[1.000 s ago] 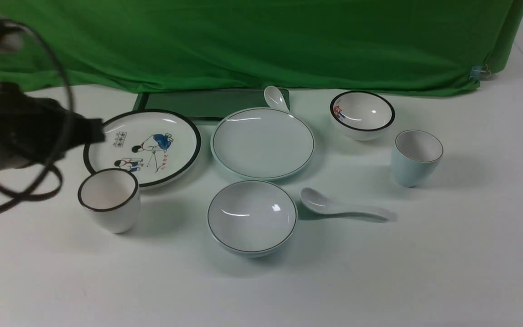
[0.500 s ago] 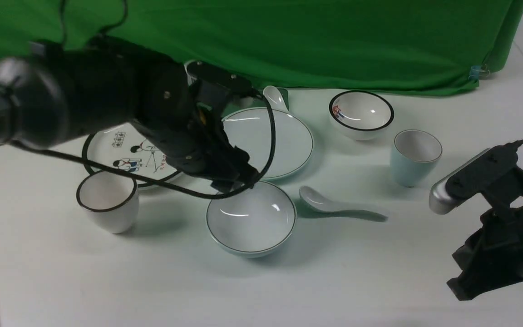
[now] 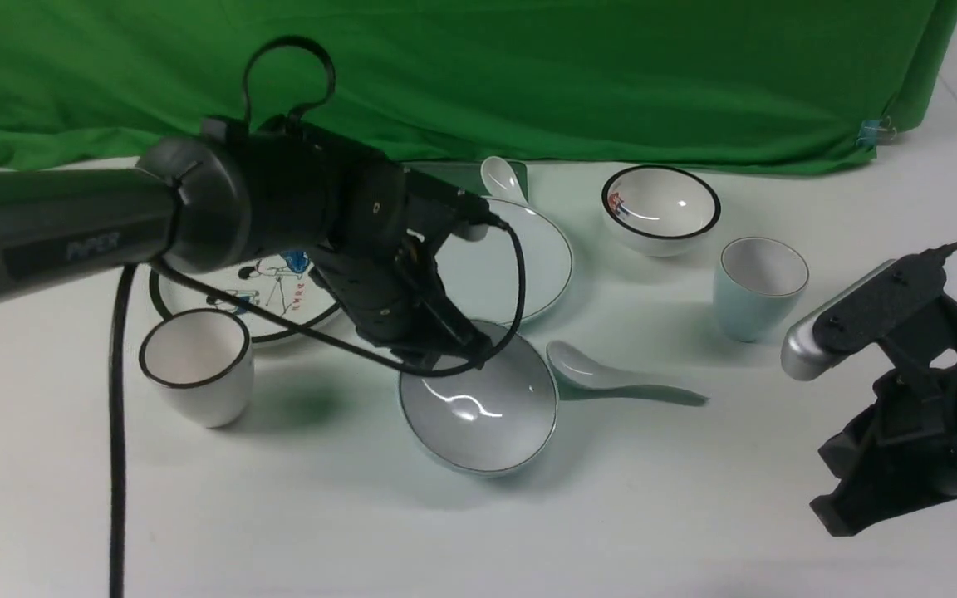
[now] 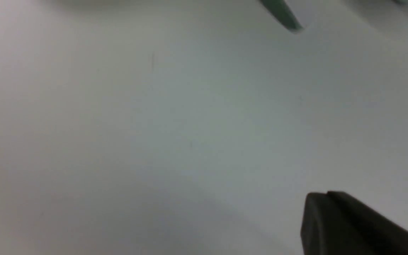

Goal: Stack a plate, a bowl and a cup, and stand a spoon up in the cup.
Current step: Use the left arm to grab a blue rice bowl, then use the left arm to put the blue rice bowl into the blue large plate in the middle

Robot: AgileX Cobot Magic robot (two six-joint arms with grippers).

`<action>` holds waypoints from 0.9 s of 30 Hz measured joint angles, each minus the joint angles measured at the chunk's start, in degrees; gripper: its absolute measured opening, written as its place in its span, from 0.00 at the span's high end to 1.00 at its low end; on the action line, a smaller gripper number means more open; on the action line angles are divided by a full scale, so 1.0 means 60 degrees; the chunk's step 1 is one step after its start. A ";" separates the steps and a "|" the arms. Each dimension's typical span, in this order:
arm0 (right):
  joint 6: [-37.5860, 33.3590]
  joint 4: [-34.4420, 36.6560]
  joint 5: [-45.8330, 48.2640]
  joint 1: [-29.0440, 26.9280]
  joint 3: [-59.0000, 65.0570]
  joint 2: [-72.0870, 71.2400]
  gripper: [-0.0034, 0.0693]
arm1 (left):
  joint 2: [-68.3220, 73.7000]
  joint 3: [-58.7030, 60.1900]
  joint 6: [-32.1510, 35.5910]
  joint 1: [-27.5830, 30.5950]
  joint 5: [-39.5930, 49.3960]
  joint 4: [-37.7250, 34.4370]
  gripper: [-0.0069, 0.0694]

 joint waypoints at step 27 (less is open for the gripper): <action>0.1314 0.0093 0.0897 -0.0463 -0.1752 0.1414 0.61 | 0.3383 -0.4543 -0.0361 0.1316 -0.1217 -0.0066 0.78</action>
